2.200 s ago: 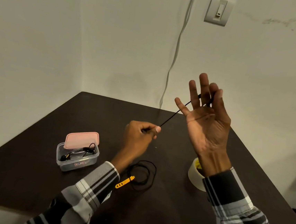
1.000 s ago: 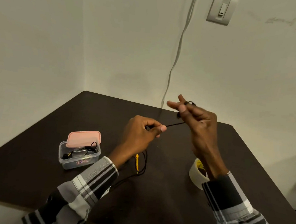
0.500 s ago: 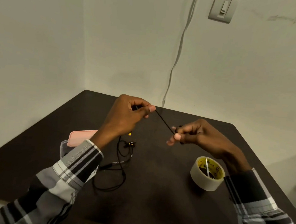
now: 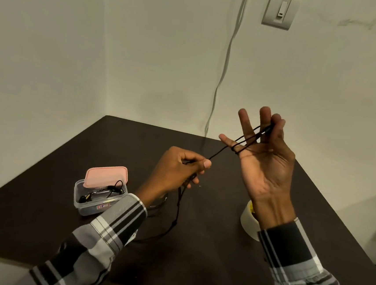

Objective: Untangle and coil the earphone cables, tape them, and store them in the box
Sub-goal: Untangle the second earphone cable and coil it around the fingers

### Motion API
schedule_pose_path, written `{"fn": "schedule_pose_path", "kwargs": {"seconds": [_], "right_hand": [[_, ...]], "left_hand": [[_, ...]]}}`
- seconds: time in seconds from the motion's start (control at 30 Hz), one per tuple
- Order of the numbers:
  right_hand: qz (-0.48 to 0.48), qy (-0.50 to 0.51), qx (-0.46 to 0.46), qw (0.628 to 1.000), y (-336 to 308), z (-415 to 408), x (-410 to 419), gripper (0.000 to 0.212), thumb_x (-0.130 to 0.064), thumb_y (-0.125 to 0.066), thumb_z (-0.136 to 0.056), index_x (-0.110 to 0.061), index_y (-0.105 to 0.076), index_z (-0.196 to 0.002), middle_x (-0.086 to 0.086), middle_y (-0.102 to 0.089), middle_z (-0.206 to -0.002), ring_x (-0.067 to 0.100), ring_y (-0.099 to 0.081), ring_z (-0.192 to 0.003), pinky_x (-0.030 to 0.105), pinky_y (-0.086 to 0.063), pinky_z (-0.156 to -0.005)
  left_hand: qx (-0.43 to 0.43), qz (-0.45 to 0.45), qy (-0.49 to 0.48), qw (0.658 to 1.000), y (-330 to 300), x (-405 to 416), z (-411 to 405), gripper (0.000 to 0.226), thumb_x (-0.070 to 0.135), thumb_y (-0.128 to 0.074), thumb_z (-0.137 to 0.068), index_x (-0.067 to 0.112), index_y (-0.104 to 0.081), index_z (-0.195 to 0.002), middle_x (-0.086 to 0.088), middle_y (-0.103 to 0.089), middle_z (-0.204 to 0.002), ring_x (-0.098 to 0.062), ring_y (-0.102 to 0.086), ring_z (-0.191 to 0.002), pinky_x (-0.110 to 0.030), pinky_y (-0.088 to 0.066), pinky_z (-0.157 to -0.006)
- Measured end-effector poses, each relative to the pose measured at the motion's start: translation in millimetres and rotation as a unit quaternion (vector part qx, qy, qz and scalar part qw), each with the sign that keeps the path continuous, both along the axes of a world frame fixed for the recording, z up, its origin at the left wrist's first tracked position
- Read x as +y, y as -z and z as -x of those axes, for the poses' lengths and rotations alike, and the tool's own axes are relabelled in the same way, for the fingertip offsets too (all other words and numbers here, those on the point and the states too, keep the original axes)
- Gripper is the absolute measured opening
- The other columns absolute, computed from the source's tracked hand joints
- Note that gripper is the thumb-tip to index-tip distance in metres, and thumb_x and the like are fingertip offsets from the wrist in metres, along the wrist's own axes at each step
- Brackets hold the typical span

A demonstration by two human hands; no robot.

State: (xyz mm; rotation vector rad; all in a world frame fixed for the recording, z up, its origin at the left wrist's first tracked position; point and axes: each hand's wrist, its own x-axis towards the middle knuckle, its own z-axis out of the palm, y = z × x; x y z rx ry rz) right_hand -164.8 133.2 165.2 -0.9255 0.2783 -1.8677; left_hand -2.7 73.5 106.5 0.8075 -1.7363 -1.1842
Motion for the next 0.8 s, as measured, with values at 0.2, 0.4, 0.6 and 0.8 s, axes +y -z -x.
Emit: {"fn": "schedule_pose_path", "kwargs": {"seconds": [0.2,0.4,0.6,0.8], "right_hand": [[0.005,0.209,0.32,0.924,22,8,-12,0.019,-0.023,-0.059,-0.095,-0.024,-0.078,-0.094,-0.001,-0.077,-0.107,0.017,-0.061,-0.125,0.049,-0.04,-0.111],[0.047,0.315,0.649,0.691,40,24,-23,0.019,-0.03,-0.063,-0.093,-0.02,-0.079,-0.094,-0.006,-0.078,-0.101,0.011,-0.042,-0.14,0.071,-0.001,-0.116],[0.039,0.333,0.748,0.573,38,40,-25,0.013,-0.021,-0.067,-0.094,-0.019,-0.078,-0.101,0.001,-0.077,-0.097,0.028,-0.038,-0.142,0.068,0.01,-0.116],[-0.025,0.223,0.758,0.613,27,39,-20,0.018,-0.021,-0.065,-0.095,-0.016,-0.077,-0.084,0.003,-0.075,-0.084,0.024,-0.063,-0.119,0.035,-0.002,-0.126]], "left_hand": [[0.003,-0.037,-0.011,0.999,1,-1,0,0.011,0.016,-0.08,-0.08,0.007,-0.076,-0.083,-0.002,-0.071,-0.064,-0.023,-0.073,-0.063,-0.026,-0.053,-0.054],[0.017,-0.069,0.005,0.997,-5,-5,-10,0.009,0.001,-0.077,-0.079,0.001,-0.072,-0.087,-0.019,-0.072,-0.078,-0.022,-0.072,-0.064,-0.027,-0.058,-0.056],[-0.005,-0.046,-0.009,0.999,-17,-7,-20,0.003,0.008,-0.073,-0.086,0.009,-0.074,-0.088,-0.004,-0.071,-0.07,-0.013,-0.066,-0.055,-0.022,-0.055,-0.052],[0.058,-0.048,0.015,0.997,-28,-11,-27,0.022,0.008,-0.073,-0.085,0.007,-0.071,-0.107,-0.007,-0.074,-0.08,-0.01,-0.064,-0.056,-0.02,-0.052,-0.049]]}}
